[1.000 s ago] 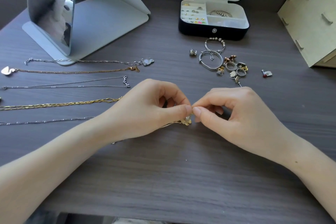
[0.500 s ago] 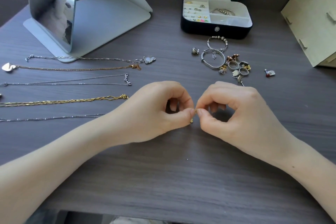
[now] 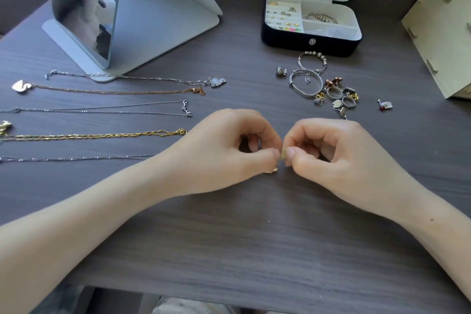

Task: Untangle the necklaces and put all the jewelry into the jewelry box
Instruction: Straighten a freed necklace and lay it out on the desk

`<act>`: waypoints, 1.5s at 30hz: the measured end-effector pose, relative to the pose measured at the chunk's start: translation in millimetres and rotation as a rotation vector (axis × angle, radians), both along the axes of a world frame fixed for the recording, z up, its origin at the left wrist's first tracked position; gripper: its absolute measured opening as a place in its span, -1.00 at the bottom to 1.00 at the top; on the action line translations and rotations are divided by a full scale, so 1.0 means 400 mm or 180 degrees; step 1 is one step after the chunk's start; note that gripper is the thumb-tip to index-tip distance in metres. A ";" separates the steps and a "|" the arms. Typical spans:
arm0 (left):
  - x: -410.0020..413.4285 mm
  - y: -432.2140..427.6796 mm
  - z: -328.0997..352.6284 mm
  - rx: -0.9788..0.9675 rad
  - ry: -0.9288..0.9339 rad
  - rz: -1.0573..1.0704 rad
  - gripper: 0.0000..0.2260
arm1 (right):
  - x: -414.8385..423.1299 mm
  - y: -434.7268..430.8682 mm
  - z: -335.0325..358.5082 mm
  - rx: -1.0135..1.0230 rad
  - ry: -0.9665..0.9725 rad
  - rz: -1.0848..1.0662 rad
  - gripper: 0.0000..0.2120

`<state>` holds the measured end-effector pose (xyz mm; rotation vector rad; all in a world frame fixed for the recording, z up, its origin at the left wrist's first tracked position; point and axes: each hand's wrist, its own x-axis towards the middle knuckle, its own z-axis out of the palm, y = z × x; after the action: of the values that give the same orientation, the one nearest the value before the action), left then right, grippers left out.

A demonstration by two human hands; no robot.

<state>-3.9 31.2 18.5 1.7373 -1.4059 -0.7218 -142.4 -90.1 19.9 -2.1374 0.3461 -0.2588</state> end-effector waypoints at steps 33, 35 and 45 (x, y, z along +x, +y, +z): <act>0.012 0.000 -0.004 -0.0024 0.0775 0.0526 -0.95 | 0.014 -0.007 -0.001 -0.1736 -0.0558 0.0181 -0.85; 0.012 0.003 -0.001 0.0070 0.0956 0.0593 -0.95 | 0.009 -0.014 -0.001 -0.1224 -0.0469 0.0055 -0.87; 0.007 0.005 0.002 0.0072 0.0888 0.0596 -0.94 | 0.010 -0.003 -0.011 -0.0957 -0.0489 -0.0008 -0.77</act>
<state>-1.1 33.1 19.4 1.6840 -1.0361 -0.8419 -138.5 -91.3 15.4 -2.3932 0.2314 -0.5005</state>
